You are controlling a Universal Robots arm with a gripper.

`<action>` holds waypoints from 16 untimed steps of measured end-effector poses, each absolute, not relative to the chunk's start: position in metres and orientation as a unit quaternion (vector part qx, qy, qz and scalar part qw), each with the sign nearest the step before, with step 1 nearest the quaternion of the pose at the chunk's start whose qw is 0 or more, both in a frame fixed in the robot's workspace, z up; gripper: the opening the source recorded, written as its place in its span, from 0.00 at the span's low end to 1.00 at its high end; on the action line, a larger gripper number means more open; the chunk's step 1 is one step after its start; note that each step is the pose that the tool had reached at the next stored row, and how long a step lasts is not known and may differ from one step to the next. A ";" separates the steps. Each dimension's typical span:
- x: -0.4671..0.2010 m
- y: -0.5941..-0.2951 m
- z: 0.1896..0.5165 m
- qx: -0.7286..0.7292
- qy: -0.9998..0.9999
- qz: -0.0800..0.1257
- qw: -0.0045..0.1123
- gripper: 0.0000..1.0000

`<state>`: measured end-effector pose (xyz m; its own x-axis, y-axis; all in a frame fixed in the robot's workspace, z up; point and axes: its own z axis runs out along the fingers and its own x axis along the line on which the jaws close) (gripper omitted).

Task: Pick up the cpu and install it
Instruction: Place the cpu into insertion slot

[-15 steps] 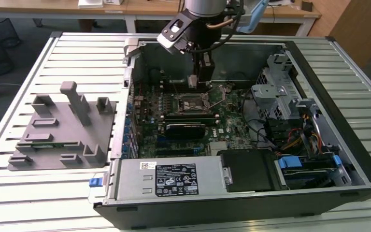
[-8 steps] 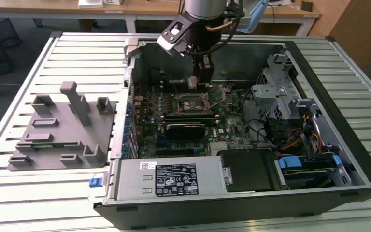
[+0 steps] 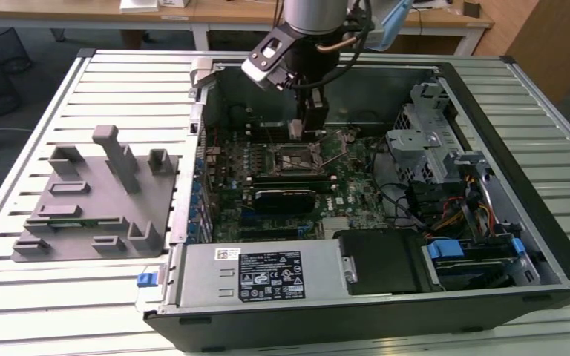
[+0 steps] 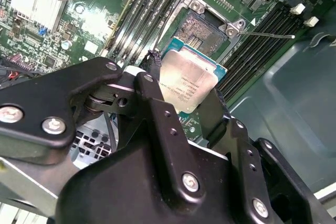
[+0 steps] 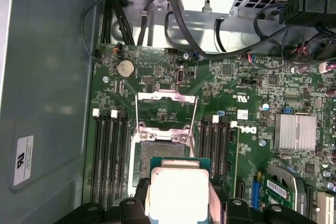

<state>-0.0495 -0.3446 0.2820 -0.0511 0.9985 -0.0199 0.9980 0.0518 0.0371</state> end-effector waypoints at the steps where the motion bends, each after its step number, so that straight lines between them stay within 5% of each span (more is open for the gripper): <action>1: -0.049 -0.345 0.281 0.688 0.725 0.007 0.020 0.53; 16: -0.049 -0.344 0.267 0.688 0.725 0.007 0.020 0.53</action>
